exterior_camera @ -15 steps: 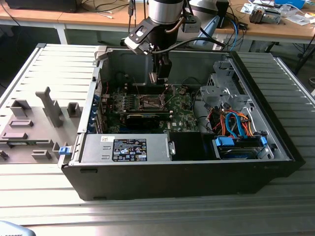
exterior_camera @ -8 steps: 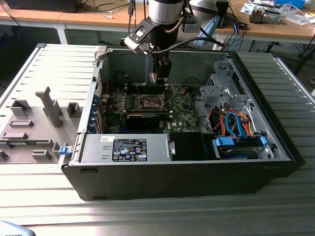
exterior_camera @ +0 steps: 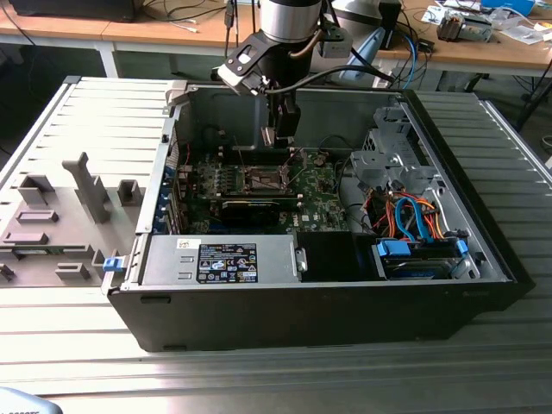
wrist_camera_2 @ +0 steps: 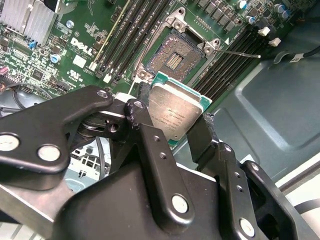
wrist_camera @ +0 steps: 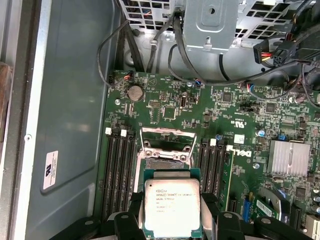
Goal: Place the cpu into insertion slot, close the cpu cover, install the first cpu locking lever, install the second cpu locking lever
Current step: 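Place the cpu into insertion slot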
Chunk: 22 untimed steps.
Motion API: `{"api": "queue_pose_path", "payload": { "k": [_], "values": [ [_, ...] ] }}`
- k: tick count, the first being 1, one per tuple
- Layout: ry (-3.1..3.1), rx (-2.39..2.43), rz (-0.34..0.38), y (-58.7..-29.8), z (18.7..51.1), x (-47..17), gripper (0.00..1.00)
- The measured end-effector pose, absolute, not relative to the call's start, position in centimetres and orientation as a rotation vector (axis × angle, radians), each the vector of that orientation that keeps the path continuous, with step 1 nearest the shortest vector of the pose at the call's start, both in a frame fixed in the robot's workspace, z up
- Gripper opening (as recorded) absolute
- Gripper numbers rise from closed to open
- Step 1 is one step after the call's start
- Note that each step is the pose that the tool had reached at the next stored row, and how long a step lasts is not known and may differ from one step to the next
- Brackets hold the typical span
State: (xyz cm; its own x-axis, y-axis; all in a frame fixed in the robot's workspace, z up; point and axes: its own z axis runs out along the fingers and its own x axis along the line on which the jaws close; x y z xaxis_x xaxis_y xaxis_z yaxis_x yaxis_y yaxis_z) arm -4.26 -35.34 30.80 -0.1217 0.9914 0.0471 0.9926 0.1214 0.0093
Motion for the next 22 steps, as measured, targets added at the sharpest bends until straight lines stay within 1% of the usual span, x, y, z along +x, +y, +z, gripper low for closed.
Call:
{"api": "queue_pose_path", "payload": {
  "k": [22],
  "values": [
    [-2.312, -2.084, -0.060, -35.34, 30.81, -4.26, 0.54]
  ]
}}
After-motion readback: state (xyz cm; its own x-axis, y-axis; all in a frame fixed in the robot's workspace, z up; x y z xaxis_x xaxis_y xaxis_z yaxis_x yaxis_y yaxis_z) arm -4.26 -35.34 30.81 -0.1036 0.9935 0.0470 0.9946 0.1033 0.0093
